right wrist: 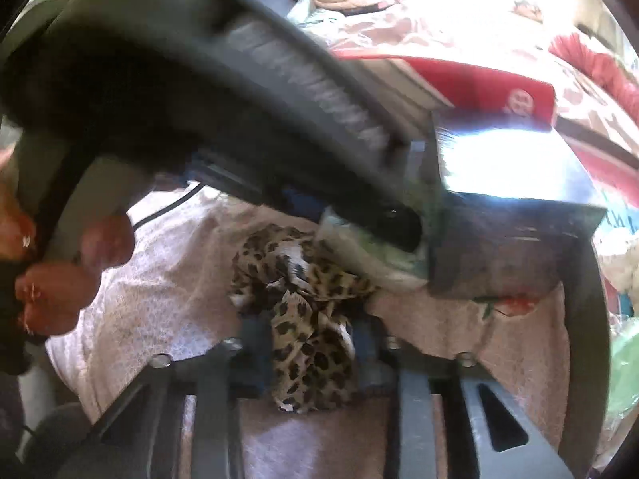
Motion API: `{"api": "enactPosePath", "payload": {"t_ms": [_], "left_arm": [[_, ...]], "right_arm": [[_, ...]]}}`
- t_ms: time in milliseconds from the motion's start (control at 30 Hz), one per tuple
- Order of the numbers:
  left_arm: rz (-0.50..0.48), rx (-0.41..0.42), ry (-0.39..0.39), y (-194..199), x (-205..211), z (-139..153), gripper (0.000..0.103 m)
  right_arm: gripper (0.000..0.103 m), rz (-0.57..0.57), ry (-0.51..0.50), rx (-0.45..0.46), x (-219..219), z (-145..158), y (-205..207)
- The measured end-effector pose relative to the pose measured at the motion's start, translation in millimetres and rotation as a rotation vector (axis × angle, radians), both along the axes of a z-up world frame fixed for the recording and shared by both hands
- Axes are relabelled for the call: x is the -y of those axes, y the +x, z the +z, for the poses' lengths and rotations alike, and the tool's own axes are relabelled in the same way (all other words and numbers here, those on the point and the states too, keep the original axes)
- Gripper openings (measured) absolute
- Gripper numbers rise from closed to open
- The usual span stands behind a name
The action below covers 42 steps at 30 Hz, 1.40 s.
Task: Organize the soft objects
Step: 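Grasp the wrapped white pad pack with left tool while right tool grasps leopard scrunchie, then carry the held pad pack and scrunchie over the pink tray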
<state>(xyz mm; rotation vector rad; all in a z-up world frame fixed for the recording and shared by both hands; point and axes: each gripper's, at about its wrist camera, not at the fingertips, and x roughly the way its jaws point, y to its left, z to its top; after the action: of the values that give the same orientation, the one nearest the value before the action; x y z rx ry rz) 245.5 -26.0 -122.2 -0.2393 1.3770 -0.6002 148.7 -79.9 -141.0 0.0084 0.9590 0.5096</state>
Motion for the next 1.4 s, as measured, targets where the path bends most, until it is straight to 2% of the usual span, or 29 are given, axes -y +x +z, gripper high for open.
{"api": "enactPosePath", "payload": {"t_ms": [200,467,700,867,967,1100,1267,1400], "left_arm": [[0.041,0.03,-0.009,-10,-8,11,0.021],[0.124,0.078,-0.026,-29,-36,33,0.021],[0.162,0.151,0.025,-54,-52,49,0.021],[0.195,0.188,0.063,-72,-56,56,0.021],[0.218,0.229,0.074,-85,-56,70,0.021],[0.233,0.302,0.136,-102,-50,91,0.021],[0.236,0.361,0.124,-117,-35,119,0.02],[0.235,0.414,0.153,-130,-18,143,0.02]], "right_arm": [[0.016,0.039,0.009,0.025,7,8,-11],[0.014,0.056,0.034,0.011,25,19,-22],[0.014,0.033,0.043,0.0,37,26,-8],[0.014,0.029,0.035,0.016,34,34,-17],[0.014,0.026,0.035,0.042,35,38,-27],[0.014,0.0,0.047,0.063,49,50,-33],[0.014,-0.058,0.086,0.102,81,74,-43],[0.014,-0.091,0.099,0.158,102,98,-57]]}}
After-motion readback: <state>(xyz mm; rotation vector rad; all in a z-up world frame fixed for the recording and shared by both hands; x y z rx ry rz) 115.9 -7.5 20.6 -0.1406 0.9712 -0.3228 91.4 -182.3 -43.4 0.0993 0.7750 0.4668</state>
